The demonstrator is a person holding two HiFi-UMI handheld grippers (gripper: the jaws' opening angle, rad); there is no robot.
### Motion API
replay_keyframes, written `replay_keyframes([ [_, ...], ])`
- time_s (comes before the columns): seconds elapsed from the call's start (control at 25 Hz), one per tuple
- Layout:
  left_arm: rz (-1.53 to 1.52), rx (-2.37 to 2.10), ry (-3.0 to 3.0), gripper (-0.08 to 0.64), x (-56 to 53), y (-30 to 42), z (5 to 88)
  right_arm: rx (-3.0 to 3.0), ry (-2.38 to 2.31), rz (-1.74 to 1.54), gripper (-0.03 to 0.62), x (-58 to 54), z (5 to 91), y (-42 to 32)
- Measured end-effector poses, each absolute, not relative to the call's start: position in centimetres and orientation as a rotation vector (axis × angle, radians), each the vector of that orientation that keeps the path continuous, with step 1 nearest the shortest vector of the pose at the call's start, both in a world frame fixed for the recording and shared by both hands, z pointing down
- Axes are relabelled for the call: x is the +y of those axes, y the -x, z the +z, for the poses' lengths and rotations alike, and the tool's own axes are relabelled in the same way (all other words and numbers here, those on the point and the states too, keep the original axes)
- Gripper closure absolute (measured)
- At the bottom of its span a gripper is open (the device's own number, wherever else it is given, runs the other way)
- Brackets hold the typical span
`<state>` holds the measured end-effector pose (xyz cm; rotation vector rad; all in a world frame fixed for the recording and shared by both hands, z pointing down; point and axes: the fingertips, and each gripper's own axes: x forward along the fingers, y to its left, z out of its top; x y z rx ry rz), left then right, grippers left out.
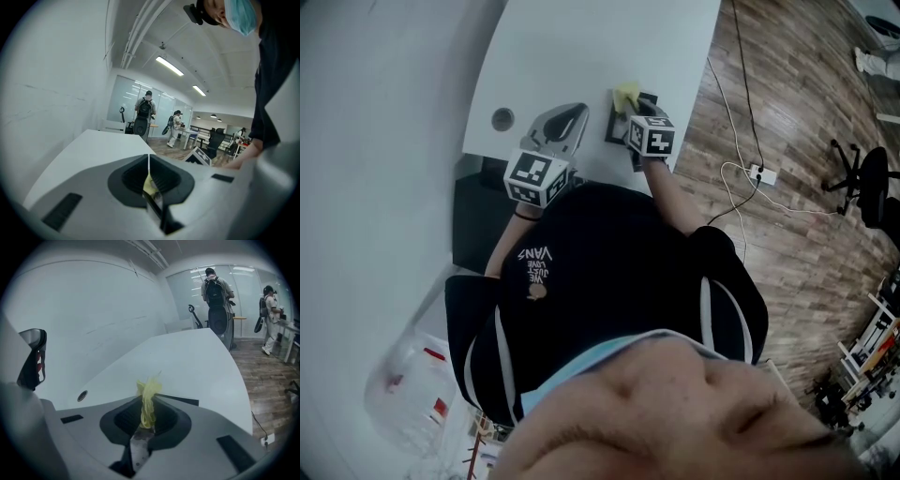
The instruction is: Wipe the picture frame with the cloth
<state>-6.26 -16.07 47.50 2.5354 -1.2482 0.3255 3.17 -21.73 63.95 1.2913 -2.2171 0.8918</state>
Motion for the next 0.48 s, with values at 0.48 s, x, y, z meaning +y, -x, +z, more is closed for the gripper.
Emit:
replay_keyframes([
  [0.48, 0.325, -1.235, -2.551, 0.541, -15.8, 6.0, 47.2, -2.179, -1.327, 0.893, 0.546, -21.4, 64.2, -4.4],
])
